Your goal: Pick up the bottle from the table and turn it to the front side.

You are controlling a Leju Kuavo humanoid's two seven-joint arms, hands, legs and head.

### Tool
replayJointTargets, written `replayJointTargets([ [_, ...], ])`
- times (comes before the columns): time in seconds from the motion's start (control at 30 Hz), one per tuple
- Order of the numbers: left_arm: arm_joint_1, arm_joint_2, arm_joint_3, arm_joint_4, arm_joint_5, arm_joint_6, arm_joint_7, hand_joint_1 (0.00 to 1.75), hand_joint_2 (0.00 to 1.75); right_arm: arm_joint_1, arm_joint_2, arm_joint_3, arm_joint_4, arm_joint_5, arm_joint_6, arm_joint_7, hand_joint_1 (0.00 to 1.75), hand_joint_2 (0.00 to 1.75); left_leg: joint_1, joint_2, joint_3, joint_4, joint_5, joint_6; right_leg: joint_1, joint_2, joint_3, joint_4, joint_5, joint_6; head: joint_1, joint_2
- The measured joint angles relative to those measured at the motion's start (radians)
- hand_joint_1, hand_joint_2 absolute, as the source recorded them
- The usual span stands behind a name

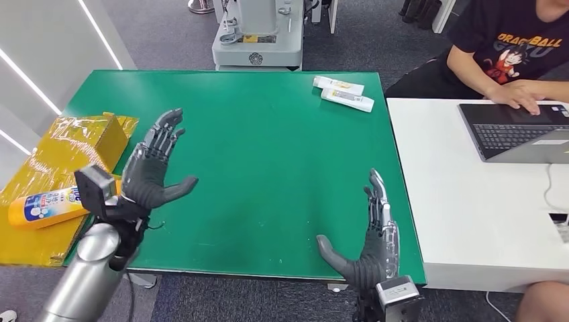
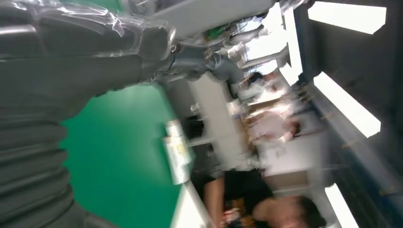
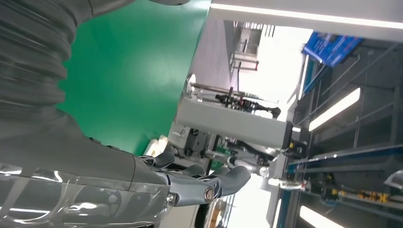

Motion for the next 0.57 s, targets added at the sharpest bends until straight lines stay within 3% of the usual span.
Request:
replayJointTargets([
  [0.2, 0.097, -0.124, -0.059, -0.069, 0.056, 0.029, 0.014, 0.00, 1.75, 0.021, 0.000, 0.000, -0.036, 0.045, 0.012, 0.043, 0.00, 1.75, 0.000, 0.000, 0.000, 0.000, -0.001, 0.000, 0.000, 0.000, 0.000, -0.001, -0.001, 0.001, 0.000, 0.000],
  [0.43, 0.130, -0.172, -0.073, -0.102, 0.063, 0.033, 0.016, 0.00, 1.75, 0.032, 0.000, 0.000, -0.056, 0.052, 0.020, 0.050, 0.00, 1.75, 0.000, 0.000, 0.001, -0.001, -0.001, 0.000, 0.000, 0.000, 0.000, 0.000, -0.001, 0.000, 0.000, 0.000],
  [0.57, 0.173, -0.206, -0.076, -0.143, -0.086, 0.135, -0.038, 0.00, 1.75, 0.045, 0.001, -0.005, -0.065, 0.055, 0.050, 0.085, 0.00, 1.75, 0.000, 0.000, 0.001, -0.001, -0.001, 0.000, 0.000, 0.001, 0.000, 0.000, -0.001, 0.000, 0.000, 0.000],
])
